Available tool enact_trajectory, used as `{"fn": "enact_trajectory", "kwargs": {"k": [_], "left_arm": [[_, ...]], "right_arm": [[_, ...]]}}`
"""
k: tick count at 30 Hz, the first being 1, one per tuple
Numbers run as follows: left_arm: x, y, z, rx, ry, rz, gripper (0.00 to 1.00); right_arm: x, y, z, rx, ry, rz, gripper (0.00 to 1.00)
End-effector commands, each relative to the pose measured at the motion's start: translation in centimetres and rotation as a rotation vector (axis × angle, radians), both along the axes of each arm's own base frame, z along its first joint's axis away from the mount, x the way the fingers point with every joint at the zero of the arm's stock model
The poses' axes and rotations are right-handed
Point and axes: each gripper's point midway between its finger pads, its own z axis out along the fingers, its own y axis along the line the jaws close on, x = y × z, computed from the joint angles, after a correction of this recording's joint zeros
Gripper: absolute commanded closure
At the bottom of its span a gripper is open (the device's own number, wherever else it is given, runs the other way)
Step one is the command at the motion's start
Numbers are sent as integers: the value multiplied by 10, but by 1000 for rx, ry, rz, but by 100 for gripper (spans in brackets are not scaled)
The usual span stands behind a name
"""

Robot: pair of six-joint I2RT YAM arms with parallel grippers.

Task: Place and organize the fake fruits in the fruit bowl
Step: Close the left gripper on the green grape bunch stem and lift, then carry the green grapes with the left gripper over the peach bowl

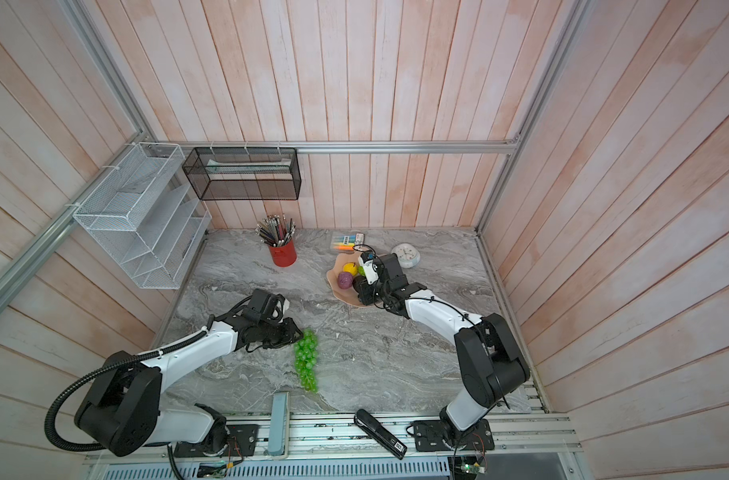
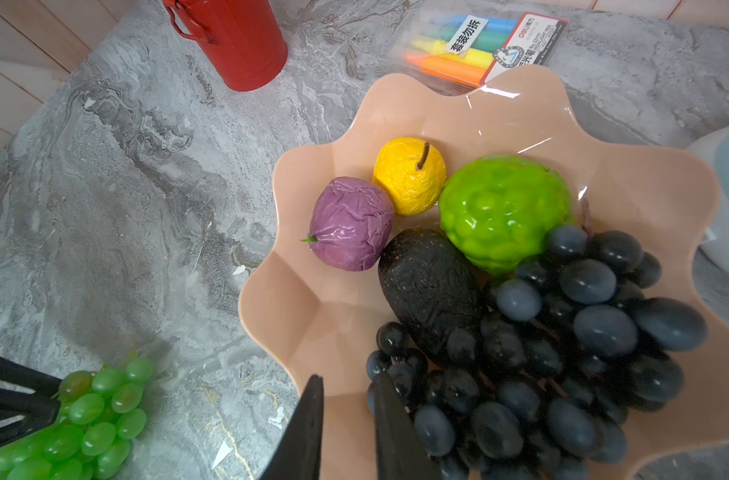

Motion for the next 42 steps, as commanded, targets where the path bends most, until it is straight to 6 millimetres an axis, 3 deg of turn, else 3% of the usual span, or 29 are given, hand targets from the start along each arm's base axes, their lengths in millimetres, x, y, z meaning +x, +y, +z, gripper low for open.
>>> {"fn": "enact_trajectory", "kwargs": {"k": [1, 5, 13, 20, 26, 32, 39, 42], "left_arm": [[7, 2, -1, 7, -32, 7, 78], [11, 1, 2, 6, -46, 3, 92], [10, 8, 5, 51, -64, -12, 99], [10, 5, 29, 19, -117, -25, 100], [12, -5, 62, -49, -168, -57, 100], [14, -22, 113, -157, -218, -104, 100], [17, -37, 164, -217, -250, -119, 100], [17, -52, 187, -263, -276, -159, 100]], "right_arm": [[1, 6, -3, 9, 11, 4, 77], [-1, 4, -6, 0, 17, 2, 77], [-3, 1, -8, -4, 15, -7, 77], [-1, 3, -6, -2, 13, -2, 78], [0, 3, -5, -3, -1, -9, 78], [4, -2, 6, 40, -2, -26, 78], [17, -30, 22, 215, 5, -81, 83], [19, -39, 27, 246, -6, -101, 84]]}}
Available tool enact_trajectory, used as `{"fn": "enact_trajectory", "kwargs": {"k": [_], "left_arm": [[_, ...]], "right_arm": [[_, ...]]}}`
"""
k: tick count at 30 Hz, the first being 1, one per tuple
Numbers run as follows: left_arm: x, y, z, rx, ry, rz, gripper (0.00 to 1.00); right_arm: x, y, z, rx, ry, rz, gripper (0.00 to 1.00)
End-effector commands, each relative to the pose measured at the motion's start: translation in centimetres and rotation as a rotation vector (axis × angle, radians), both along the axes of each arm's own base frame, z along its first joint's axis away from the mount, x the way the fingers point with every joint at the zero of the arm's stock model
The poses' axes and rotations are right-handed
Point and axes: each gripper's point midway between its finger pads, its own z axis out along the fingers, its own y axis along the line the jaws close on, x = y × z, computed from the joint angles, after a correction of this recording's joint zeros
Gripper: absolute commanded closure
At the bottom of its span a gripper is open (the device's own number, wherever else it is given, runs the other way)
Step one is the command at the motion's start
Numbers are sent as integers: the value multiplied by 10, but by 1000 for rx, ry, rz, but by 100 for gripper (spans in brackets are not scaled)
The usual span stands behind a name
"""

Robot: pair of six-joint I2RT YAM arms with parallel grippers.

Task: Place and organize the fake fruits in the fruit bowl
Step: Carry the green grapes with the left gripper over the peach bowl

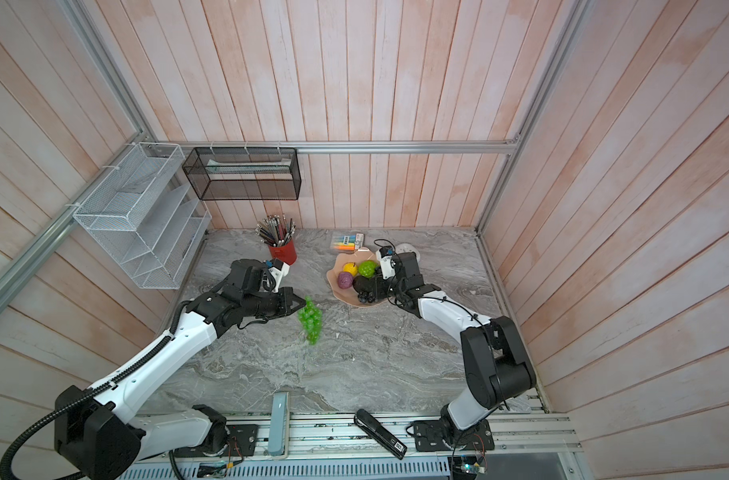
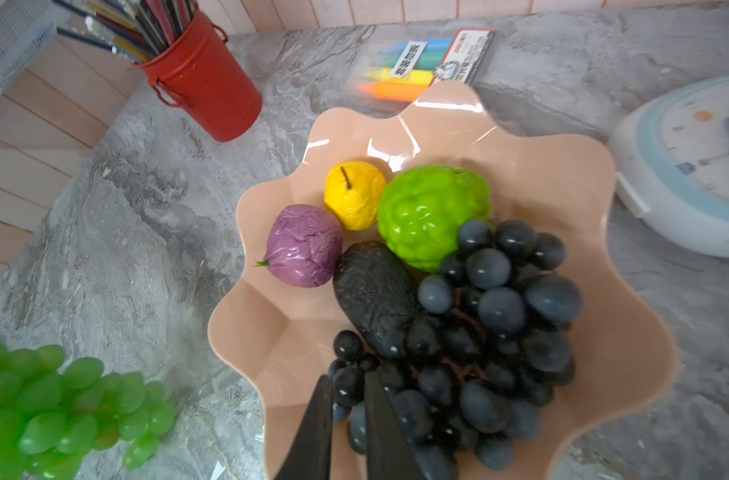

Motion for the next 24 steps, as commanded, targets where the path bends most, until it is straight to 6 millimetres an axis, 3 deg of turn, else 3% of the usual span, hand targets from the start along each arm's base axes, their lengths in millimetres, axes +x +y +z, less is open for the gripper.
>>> {"fn": "enact_trajectory", "kwargs": {"k": [1, 10, 15, 24], "left_arm": [[-4, -20, 33, -65, -29, -69, 100], [22, -83, 88, -122, -133, -213, 100], [33, -112, 106, -200, -147, -279, 100], [64, -151, 118, -246, -173, -323, 100]], "right_arm": [[-2, 3, 21, 88, -43, 10, 84], [0, -2, 38, 95, -93, -1, 84], [-7, -7, 41, 145, -93, -2, 85], [-10, -59, 37, 157, -121, -138, 85]]}}
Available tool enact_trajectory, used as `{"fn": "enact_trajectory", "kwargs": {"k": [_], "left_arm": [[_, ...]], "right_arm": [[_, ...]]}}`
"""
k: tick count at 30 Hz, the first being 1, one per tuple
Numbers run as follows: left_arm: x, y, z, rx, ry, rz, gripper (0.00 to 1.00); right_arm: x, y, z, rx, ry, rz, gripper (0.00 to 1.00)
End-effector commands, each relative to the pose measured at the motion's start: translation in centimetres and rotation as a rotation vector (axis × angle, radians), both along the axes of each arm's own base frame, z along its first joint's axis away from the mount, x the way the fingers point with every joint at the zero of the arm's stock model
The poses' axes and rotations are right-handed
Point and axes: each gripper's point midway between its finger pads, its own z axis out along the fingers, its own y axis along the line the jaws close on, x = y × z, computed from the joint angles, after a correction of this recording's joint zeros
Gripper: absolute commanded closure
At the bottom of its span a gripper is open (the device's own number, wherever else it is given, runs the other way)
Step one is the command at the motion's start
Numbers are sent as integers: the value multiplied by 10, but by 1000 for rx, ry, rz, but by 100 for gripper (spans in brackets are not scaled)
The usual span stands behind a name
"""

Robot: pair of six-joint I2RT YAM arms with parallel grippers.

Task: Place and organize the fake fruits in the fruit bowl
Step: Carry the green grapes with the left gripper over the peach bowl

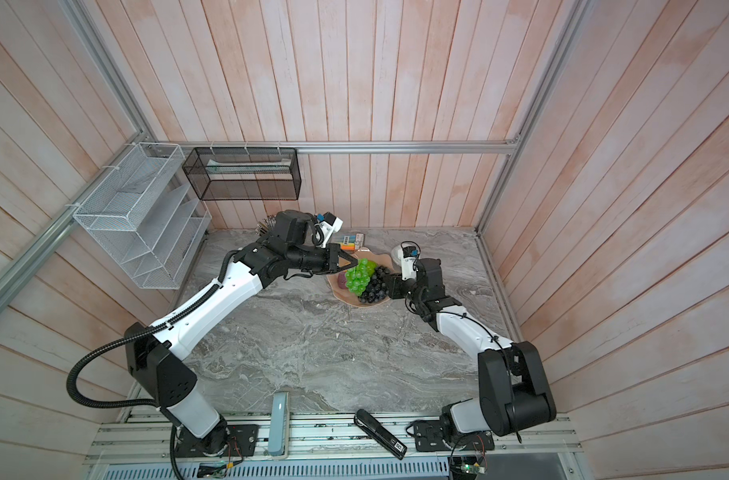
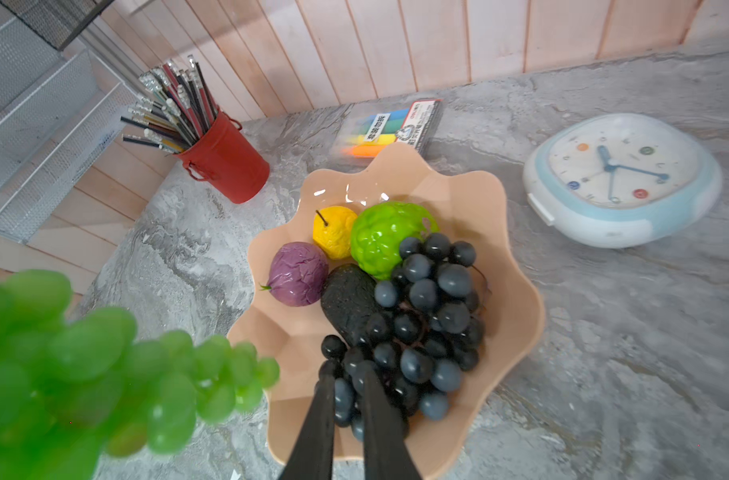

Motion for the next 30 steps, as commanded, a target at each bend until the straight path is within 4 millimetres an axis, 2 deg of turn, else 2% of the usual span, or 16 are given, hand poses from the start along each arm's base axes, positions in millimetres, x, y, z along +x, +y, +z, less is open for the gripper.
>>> {"fn": "enact_trajectory", "kwargs": {"k": [1, 10, 17, 25, 30], "left_arm": [[9, -15, 21, -55, -44, -34, 100], [25, -39, 6, -43, -9, -55, 100], [32, -45, -17, -28, 23, -58, 100], [40, -35, -34, 12, 15, -24, 100], [45, -20, -43, 31, 18, 10, 100]], "right_arm": [[-1, -15, 7, 30, -30, -39, 85], [-14, -23, 6, 69, -33, -47, 85], [-17, -23, -1, 72, -17, -35, 85], [-17, -20, -4, 81, -7, -19, 86], [-17, -17, -3, 108, -7, -14, 86]]}}
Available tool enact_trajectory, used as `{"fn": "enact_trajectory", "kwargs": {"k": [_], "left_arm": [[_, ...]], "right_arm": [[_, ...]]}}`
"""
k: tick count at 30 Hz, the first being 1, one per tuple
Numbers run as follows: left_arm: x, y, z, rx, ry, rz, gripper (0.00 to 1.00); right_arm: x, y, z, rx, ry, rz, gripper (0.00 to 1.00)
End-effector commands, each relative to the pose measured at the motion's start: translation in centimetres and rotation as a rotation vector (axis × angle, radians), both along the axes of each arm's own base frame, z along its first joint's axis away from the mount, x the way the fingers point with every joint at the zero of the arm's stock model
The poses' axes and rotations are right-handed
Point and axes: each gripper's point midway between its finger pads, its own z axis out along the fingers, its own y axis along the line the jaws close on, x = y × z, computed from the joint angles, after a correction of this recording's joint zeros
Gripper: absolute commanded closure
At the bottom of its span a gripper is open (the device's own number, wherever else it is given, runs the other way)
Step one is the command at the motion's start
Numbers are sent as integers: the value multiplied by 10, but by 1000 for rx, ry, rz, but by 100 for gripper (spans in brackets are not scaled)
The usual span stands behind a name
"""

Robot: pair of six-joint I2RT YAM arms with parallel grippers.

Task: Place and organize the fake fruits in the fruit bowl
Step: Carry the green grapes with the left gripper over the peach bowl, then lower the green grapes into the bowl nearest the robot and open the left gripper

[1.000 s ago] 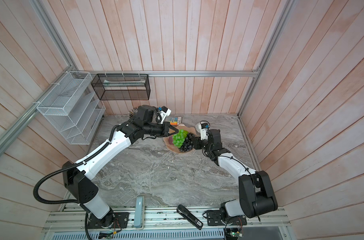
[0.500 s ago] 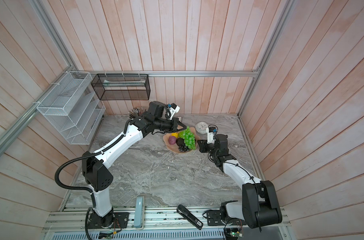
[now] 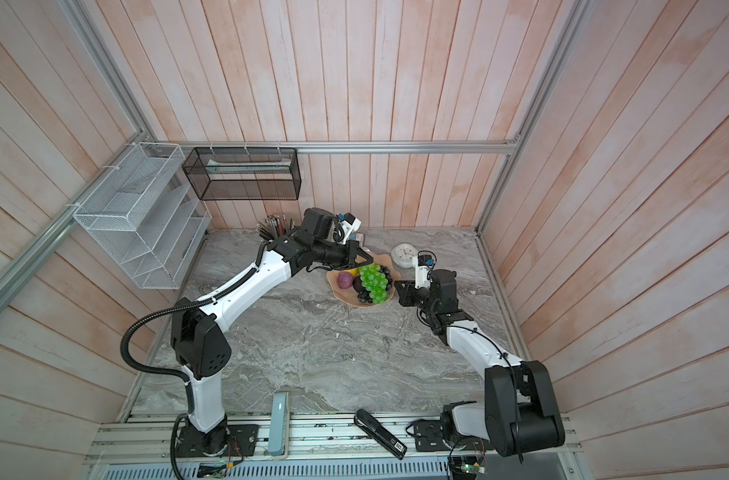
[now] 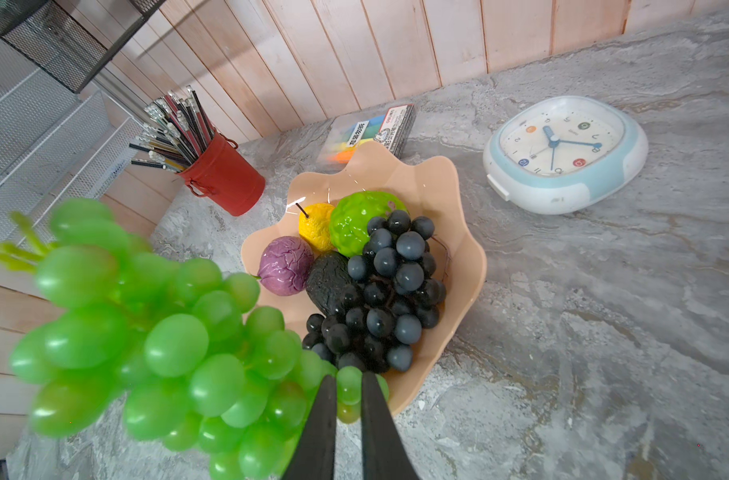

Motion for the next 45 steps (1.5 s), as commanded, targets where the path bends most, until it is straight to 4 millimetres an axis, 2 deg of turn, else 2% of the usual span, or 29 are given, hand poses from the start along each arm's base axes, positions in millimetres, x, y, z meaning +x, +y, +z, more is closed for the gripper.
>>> {"fn": "enact_trajectory", "kwargs": {"k": [1, 8, 16, 20, 25, 30, 37, 42, 45], "left_arm": [[5, 15, 8, -7, -52, 27, 100], [8, 41, -7, 3, -41, 70, 100], [21, 62, -20, 13, -39, 103, 100], [22, 69, -27, 19, -34, 108, 100], [33, 89, -39, 38, -40, 158, 100], [40, 94, -47, 37, -39, 162, 100], [58, 99, -67, 59, -36, 178, 100], [68, 94, -78, 45, -21, 158, 100], [78, 99, -84, 73, -35, 193, 100]], "right_arm": [[0, 4, -2, 32, 8, 17, 86], [3, 22, -5, 36, 25, 70, 87], [6, 71, -15, 2, 43, 175, 87], [10, 87, -22, -7, 57, 203, 87], [12, 104, -33, -39, 77, 239, 88], [10, 109, -44, -51, 103, 252, 89], [9, 107, -47, -77, 100, 237, 89], [6, 106, -62, -96, 128, 240, 90], [2, 104, -68, -98, 137, 240, 91]]}}
